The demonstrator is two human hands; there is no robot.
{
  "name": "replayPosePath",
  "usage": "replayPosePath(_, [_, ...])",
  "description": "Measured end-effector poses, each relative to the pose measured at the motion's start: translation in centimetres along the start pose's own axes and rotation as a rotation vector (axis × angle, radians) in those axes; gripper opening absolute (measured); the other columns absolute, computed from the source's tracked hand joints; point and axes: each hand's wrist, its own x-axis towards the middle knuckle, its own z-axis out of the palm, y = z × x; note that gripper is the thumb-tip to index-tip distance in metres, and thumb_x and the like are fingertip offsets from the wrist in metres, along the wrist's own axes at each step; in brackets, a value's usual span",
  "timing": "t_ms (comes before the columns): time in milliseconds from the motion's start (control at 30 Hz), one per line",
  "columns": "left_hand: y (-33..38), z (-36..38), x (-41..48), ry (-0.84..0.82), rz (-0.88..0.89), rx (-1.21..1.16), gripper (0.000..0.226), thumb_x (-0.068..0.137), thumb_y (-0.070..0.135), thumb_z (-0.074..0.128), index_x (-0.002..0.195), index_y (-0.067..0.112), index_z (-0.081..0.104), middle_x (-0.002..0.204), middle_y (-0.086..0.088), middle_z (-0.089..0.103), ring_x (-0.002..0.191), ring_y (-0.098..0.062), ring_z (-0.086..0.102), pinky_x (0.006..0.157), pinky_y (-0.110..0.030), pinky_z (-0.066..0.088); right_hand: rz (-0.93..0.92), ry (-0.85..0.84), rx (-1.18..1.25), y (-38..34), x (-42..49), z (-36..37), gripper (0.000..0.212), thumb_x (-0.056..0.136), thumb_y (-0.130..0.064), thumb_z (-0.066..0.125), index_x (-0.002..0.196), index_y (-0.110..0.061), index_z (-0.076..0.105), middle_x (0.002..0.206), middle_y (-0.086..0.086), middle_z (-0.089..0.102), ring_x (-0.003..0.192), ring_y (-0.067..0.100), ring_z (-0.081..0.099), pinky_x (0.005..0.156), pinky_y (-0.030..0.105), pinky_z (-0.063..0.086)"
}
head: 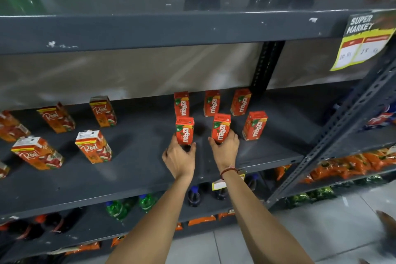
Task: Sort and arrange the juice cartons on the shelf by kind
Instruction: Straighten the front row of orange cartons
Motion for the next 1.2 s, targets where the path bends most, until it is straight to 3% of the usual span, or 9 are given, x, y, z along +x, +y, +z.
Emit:
replayPosePath(400, [2.1, -0.6, -1.0, 0.048, -0.14, 0.056, 0.034, 0.065, 0.032, 0.08, 0.079, 0.009, 0.06, 0.071, -0.01, 0.069, 0.069, -0.029, 0.064, 0.081, -0.047, 0.051, -0.043, -0.088, 0.031, 0.6, 0.0, -1.2, 0.048, 0.071, -0.017, 0.076, 0.111, -0.002, 0.053, 0.112, 0.016, 0.059, 0.109, 0.028, 0.054, 0.091, 0.031, 0.044])
replayPosePath(500, [2.5, -0.7, -1.8, 0.071, -0.146, 0.06, 0.034, 0.064, 0.032, 0.081, 0.078, 0.009, 0.06, 0.069, -0.01, 0.069, 0.067, -0.03, 0.063, 0.082, -0.048, 0.051, -0.045, -0.088, 0.035, 0.5, -0.2, -1.4, 0.048, 0.072, -0.017, 0.076, 0.112, -0.002, 0.052, 0.112, 0.016, 0.06, 0.109, 0.027, 0.054, 0.089, 0.028, 0.042])
replayPosePath(833, [2.6, -1.0, -2.3, 0.069, -0.102, 0.063, 0.037, 0.064, 0.031, 0.083, 0.078, 0.006, 0.059, 0.068, -0.012, 0.068, 0.065, -0.029, 0.063, 0.077, -0.049, 0.053, -0.03, -0.081, 0.033, 0.5, -0.4, -1.2, 0.053, 0.072, -0.018, 0.076, 0.115, -0.004, 0.05, 0.114, 0.016, 0.06, 0.111, 0.028, 0.055, 0.094, 0.039, 0.048])
replayPosePath(1200, [2.1, -0.7, -2.2, 0.062, -0.099, 0.1, 0.041, 0.064, 0.035, 0.082, 0.083, 0.007, 0.058, 0.073, -0.01, 0.068, 0.07, -0.028, 0.063, 0.081, -0.046, 0.051, -0.035, -0.055, -0.011, 0.3, -0.7, -1.2, 0.053, 0.071, -0.019, 0.075, 0.114, -0.001, 0.051, 0.113, 0.017, 0.061, 0.11, 0.029, 0.053, 0.093, 0.037, 0.045])
